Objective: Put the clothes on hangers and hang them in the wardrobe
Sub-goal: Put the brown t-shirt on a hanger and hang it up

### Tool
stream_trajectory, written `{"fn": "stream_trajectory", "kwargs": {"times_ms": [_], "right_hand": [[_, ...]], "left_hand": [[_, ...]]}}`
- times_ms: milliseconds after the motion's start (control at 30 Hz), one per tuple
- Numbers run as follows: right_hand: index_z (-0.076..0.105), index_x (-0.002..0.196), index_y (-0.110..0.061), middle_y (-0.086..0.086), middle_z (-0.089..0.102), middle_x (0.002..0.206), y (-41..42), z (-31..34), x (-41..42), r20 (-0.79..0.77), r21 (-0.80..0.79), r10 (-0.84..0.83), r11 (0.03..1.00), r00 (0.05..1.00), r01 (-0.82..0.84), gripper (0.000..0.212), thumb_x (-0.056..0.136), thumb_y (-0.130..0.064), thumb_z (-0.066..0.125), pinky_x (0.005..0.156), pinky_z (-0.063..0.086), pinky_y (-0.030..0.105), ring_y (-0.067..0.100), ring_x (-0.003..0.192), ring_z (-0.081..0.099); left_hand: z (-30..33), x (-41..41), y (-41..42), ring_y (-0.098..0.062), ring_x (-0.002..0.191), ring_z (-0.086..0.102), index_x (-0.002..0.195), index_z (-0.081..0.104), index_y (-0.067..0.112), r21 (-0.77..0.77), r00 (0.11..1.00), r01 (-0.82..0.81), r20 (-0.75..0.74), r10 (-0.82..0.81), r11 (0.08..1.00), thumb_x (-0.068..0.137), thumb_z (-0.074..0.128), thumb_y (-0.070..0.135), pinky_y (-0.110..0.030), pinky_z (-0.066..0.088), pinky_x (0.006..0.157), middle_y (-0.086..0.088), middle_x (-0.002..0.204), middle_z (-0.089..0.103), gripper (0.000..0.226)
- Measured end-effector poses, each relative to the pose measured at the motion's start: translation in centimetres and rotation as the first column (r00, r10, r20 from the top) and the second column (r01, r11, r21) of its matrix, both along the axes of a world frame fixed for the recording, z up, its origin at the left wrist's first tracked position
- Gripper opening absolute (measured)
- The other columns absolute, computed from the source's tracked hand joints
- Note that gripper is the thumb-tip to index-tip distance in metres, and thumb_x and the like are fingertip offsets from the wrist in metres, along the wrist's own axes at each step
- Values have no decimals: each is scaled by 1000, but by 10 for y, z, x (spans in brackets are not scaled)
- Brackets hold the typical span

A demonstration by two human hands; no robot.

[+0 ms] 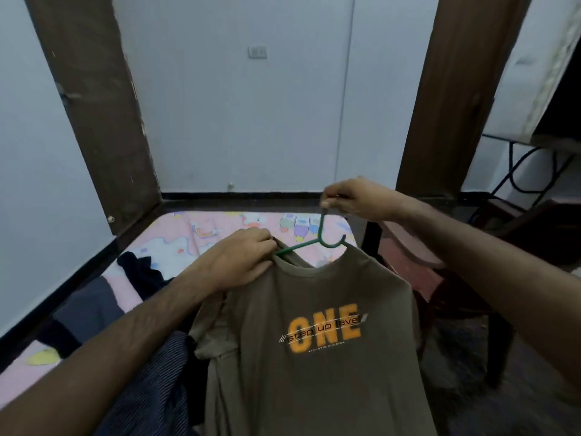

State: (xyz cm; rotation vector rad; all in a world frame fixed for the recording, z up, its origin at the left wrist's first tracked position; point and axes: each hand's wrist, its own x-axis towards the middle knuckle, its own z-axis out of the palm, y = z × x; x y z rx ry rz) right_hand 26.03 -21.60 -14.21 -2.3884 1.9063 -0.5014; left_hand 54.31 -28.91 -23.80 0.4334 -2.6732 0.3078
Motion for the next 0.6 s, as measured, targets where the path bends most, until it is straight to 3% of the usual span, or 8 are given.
{"fn": "stream_trajectory", "kwargs": {"times_ms": [100, 167, 233, 300, 367, 500, 533, 600], "right_hand": [[69, 92, -22, -8, 62, 68, 26, 56, 39, -41, -109, 30, 993, 999, -35, 20, 103, -34, 57, 67, 41, 19, 1, 66, 55], [69, 89, -22, -1, 62, 67, 48, 91, 53, -30, -192, 18, 981, 999, -24, 21, 102, -34, 57, 63, 40, 19, 5, 62, 54], [68, 89, -21, -1, 62, 68, 74, 121, 62, -8, -286, 15, 958, 1000, -16, 22, 102, -34, 57, 59, 38, 16, 4, 60, 53], [69, 91, -19, -4, 60, 69, 97, 145, 71, 41, -367, 33, 930, 999, -16, 20, 103, -31, 57, 58, 39, 11, 0, 59, 52], [69, 97, -19, -3, 63, 74, 117, 168, 82, 79, -444, 45, 896, 996, -6, 16, 104, -26, 56, 58, 40, 10, -1, 60, 53], [62, 120, -19, -1, 70, 99, 149, 207, 83, 324, -525, 99, 846, 941, 91, 18, 102, -19, 58, 70, 57, 25, 11, 76, 69], [61, 123, -20, -3, 69, 104, 158, 212, 77, 318, -510, 54, 851, 947, 123, 23, 101, -25, 61, 77, 57, 28, 14, 84, 70], [64, 118, -21, -4, 69, 105, 175, 215, 61, 116, -401, -148, 898, 982, 182, 30, 97, -43, 63, 84, 53, 31, 16, 93, 67]], "left_hand": [[42, 5, 29, -18, 97, 56, 111, 59, 12, 7, 996, 35, -85, -34, 999, 91, 57, 17, -30, 48, 83, -4, 111, 56, 20], [65, 20, 43, -11, 110, 51, 128, 52, 13, 36, 986, 24, -166, -18, 999, 91, 64, 11, -22, 45, 95, -2, 125, 48, 39], [86, 35, 53, -13, 115, 50, 135, 47, 12, 32, 953, -1, -303, 10, 999, 92, 65, 14, -24, 43, 100, -2, 128, 46, 47], [108, 45, 62, -18, 109, 57, 127, 52, 16, 59, 916, -91, -386, 107, 994, 97, 55, 34, -32, 47, 96, -2, 121, 53, 35], [135, 50, 70, -25, 92, 64, 106, 56, 19, 67, 908, -234, -343, 242, 970, 97, 32, 54, -40, 51, 80, -3, 103, 64, 43], [191, 54, 86, -33, 84, 65, 98, 54, 19, -3, 879, -279, -404, 254, 960, 104, 40, 40, -43, 50, 69, -7, 93, 69, 26], [205, 55, 89, -34, 85, 64, 99, 55, 19, -14, 866, -287, -431, 253, 958, 104, 43, 37, -42, 49, 69, -8, 94, 69, 23], [234, 61, 97, -32, 85, 64, 99, 57, 19, -14, 847, -295, -467, 254, 956, 104, 44, 36, -40, 48, 67, -7, 94, 69, 22]]}}
